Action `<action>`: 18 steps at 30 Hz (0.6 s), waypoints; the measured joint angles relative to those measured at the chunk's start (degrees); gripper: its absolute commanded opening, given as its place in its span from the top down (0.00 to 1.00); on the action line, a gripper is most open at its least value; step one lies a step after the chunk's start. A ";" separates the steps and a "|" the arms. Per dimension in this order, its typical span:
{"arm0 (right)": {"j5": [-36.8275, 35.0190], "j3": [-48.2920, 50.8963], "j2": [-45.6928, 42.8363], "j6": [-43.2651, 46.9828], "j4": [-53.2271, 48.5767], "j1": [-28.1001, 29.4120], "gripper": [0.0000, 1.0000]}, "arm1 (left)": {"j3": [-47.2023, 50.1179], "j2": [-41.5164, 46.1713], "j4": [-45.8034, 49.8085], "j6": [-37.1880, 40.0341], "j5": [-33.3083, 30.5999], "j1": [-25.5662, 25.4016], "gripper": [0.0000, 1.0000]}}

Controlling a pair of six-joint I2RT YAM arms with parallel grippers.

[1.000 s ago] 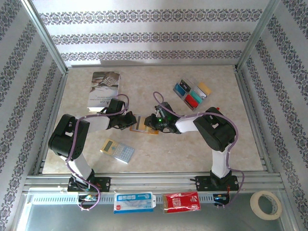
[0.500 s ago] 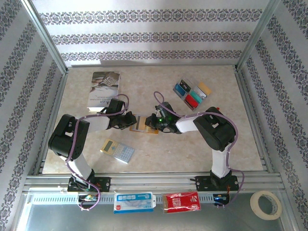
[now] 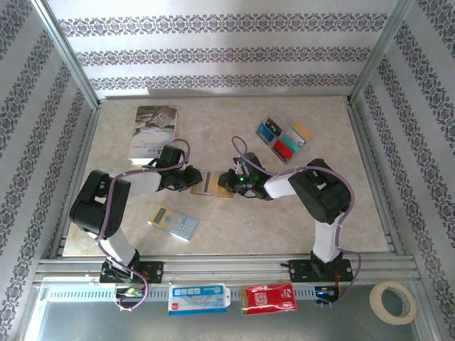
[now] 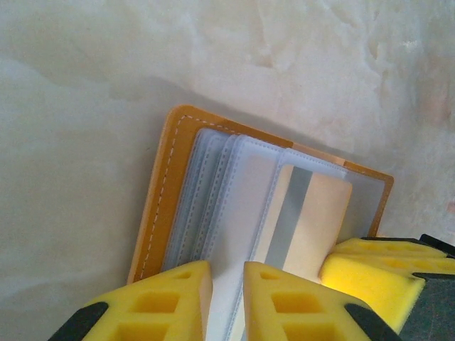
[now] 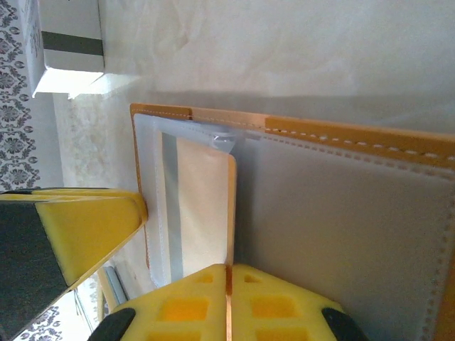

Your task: Take the credit cards out of the card holder

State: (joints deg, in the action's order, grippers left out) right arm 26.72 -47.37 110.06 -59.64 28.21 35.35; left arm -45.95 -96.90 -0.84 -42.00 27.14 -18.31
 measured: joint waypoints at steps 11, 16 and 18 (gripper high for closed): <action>0.68 -0.02 0.09 -0.02 0.02 0.00 0.90 | -1.62 2.69 5.53 2.16 0.28 -0.98 0.87; 0.85 -0.02 0.35 -0.04 0.57 0.00 0.90 | -4.74 1.03 6.27 3.17 0.94 -1.90 0.87; 0.87 -0.02 0.35 -0.02 0.63 0.00 0.90 | -5.88 -0.94 6.34 3.72 1.14 -1.97 0.87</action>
State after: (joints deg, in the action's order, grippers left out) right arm 27.59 -47.40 110.41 -59.66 28.84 35.35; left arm -51.83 -97.84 5.50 -38.28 28.27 -20.27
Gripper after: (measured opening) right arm 0.103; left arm 0.128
